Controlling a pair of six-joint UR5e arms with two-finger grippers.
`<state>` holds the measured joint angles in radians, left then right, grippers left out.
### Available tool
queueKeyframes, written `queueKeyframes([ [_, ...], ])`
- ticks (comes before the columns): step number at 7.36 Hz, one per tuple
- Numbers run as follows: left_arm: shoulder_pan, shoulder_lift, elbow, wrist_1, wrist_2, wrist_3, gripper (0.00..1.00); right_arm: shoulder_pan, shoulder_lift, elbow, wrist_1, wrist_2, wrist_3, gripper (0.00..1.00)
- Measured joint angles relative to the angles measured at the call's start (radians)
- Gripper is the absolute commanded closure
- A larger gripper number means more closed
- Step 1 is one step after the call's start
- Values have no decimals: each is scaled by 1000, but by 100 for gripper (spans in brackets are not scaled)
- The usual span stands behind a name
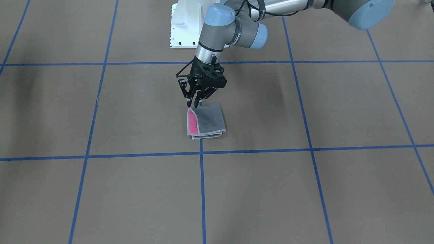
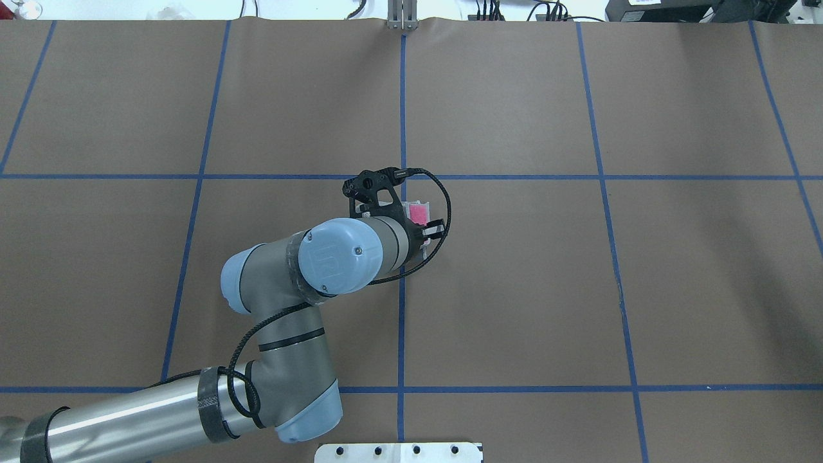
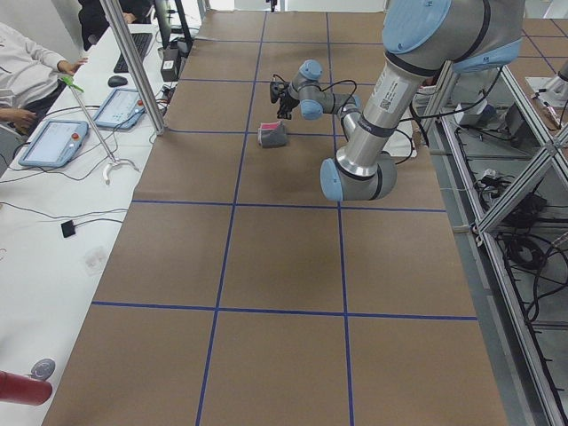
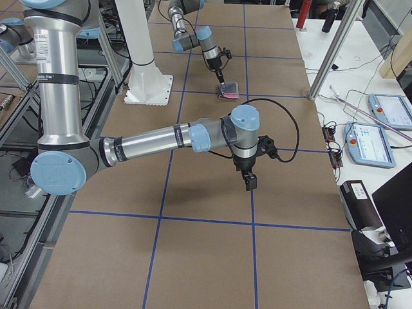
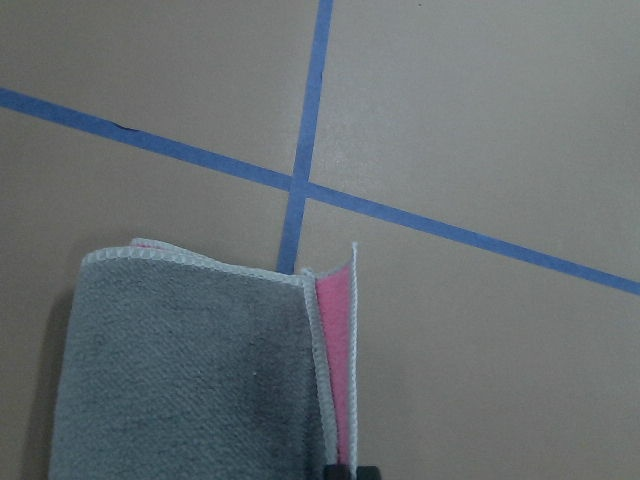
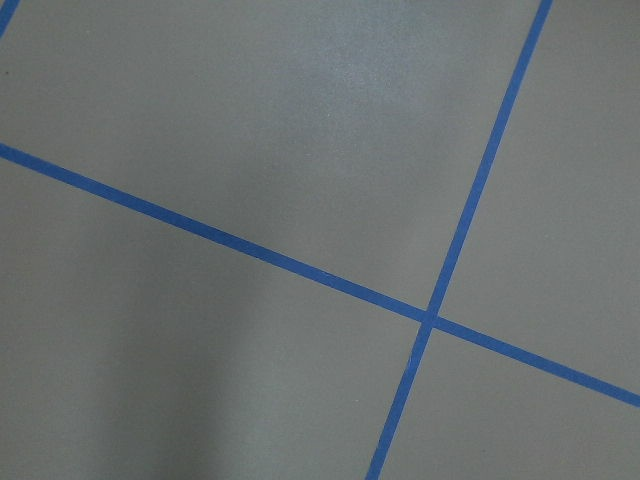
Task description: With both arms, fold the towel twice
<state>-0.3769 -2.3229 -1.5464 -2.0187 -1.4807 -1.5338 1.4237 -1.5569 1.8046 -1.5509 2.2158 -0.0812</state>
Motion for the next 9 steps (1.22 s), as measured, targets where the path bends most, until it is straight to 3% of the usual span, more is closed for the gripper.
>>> queueKeyframes([
  [3, -12, 2, -35, 41, -10, 73, 0, 0, -5, -30, 2, 14, -2, 0],
  [5, -71, 35, -147, 217, -87, 204, 0, 1, -11, -73, 3, 16, -4, 0],
  [7, -202, 151, -298, 397, -224, 425, 0, 10, -38, -98, 3, 16, -4, 0],
  [9, -402, 355, -411, 454, -395, 747, 0, 32, -73, -102, 3, 18, -7, 0],
])
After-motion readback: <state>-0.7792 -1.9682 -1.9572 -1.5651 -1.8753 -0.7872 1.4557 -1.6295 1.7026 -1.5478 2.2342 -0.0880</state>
